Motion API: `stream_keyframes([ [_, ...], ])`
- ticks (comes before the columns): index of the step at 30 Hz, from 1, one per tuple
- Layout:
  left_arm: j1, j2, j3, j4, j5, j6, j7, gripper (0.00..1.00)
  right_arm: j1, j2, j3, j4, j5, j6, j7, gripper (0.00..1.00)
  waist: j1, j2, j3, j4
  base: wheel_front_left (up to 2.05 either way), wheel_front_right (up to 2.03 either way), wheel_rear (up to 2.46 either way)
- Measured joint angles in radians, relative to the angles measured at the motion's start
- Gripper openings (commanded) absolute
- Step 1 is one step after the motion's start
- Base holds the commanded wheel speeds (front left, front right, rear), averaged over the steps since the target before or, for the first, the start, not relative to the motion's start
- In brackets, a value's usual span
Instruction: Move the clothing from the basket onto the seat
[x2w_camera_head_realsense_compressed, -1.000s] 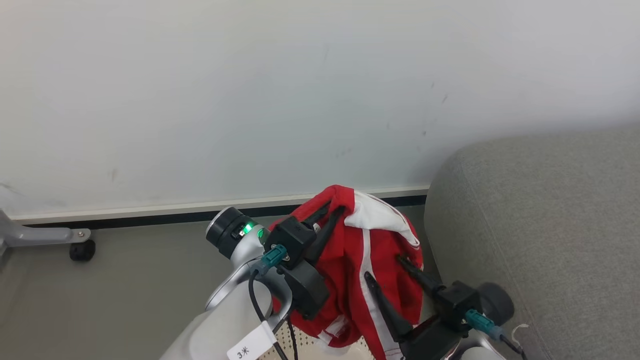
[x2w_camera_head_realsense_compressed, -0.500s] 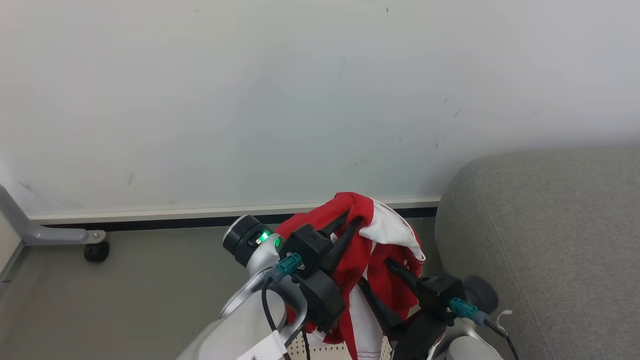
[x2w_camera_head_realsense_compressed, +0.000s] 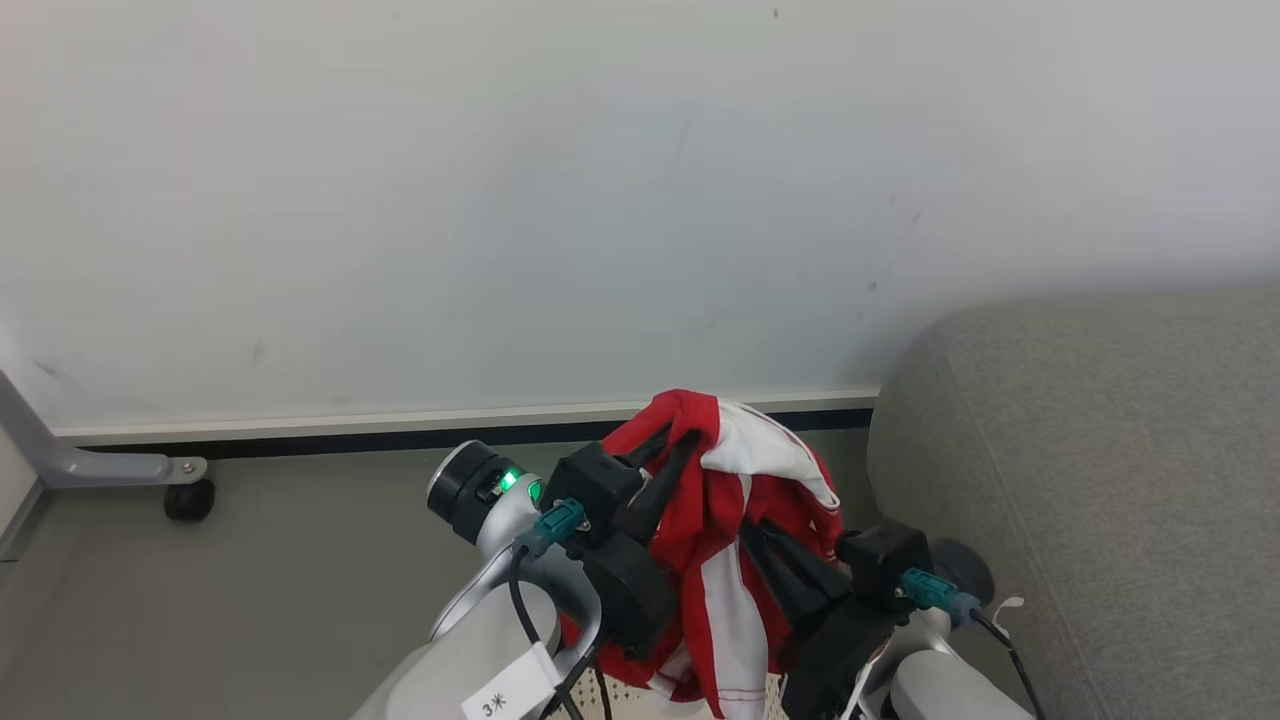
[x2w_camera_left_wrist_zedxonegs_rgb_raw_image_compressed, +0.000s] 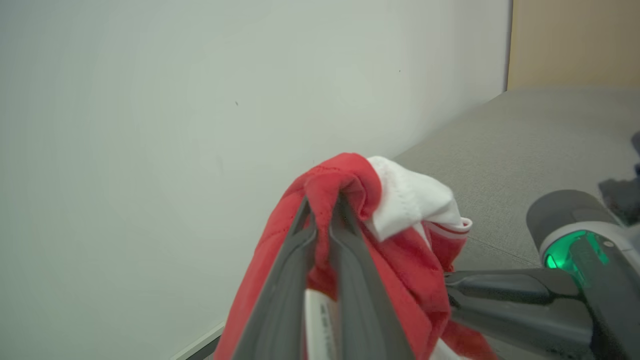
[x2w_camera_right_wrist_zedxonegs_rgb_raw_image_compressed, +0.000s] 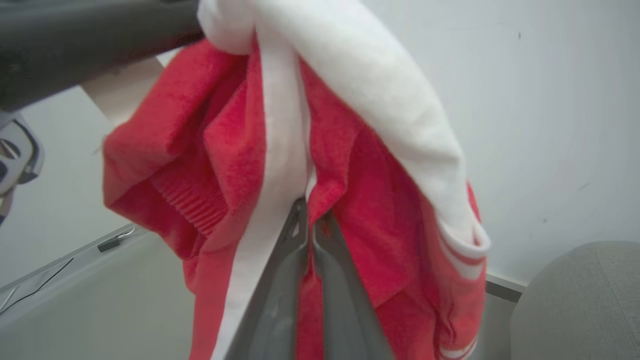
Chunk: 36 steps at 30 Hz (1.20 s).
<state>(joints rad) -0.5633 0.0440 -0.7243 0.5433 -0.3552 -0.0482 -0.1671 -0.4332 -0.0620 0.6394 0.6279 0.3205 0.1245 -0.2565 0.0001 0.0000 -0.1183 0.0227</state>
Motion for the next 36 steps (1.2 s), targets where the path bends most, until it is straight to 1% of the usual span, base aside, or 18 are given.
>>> stream_keyframes([
  [7,0.02,0.003,0.021,0.026,-0.018,0.013,0.003,0.0,-0.018,-0.003,-0.008,0.004,0.021,0.0,0.0,0.0,0.0,0.0,0.005,-0.023,0.0,0.0,0.0],
  [8,0.023,0.003,0.023,0.029,-0.021,0.013,0.003,0.15,-0.023,-0.005,-0.011,0.004,0.025,0.0,0.0,0.0,0.0,0.0,0.006,-0.027,0.0,0.0,0.0],
  [9,0.025,0.003,0.026,0.031,-0.022,0.015,0.003,0.47,-0.028,-0.008,-0.014,0.004,0.027,0.0,0.0,0.0,0.0,0.0,0.006,-0.03,0.0,0.0,0.0],
  [10,0.027,0.002,0.028,0.033,-0.022,0.016,0.003,0.62,-0.032,-0.012,-0.019,0.003,0.034,0.0,0.0,0.0,0.0,0.0,0.007,-0.033,0.0,0.0,0.0],
  [11,0.028,0.002,0.028,0.035,-0.023,0.018,0.003,0.86,-0.033,-0.017,-0.025,0.003,0.039,0.0,0.0,0.0,0.0,0.0,0.007,-0.035,0.0,0.0,0.0],
  [12,0.029,0.002,0.03,0.037,-0.025,0.021,0.003,1.0,-0.033,-0.023,-0.029,0.003,0.044,0.0,0.0,0.0,0.0,0.0,0.007,-0.036,0.0,0.0,0.0],
  [24,0.035,0.002,0.034,0.049,-0.031,0.024,0.0,1.0,-0.033,-0.041,-0.05,0.003,0.058,0.0,0.0,0.0,0.0,0.0,0.008,-0.043,0.0,0.0,0.0],
  [26,0.042,0.002,0.039,0.048,-0.031,0.032,-0.002,1.0,-0.035,-0.041,-0.048,0.003,0.059,0.0,0.0,0.0,0.0,-0.0001,0.009,-0.047,0.0,0.0,0.0],
  [32,0.067,0.003,0.04,0.043,-0.033,0.04,-0.012,1.0,-0.046,-0.058,-0.056,0.003,0.059,0.0,0.0,0.0,0.0,0.0,0.01,-0.081,0.0,0.0,0.0],
  [36,0.085,0.003,0.041,0.038,-0.056,0.04,-0.015,1.0,-0.046,-0.076,-0.064,0.0,0.058,0.0,0.0,0.0,0.0,0.0,0.01,-0.111,0.0,0.0,0.0],
])
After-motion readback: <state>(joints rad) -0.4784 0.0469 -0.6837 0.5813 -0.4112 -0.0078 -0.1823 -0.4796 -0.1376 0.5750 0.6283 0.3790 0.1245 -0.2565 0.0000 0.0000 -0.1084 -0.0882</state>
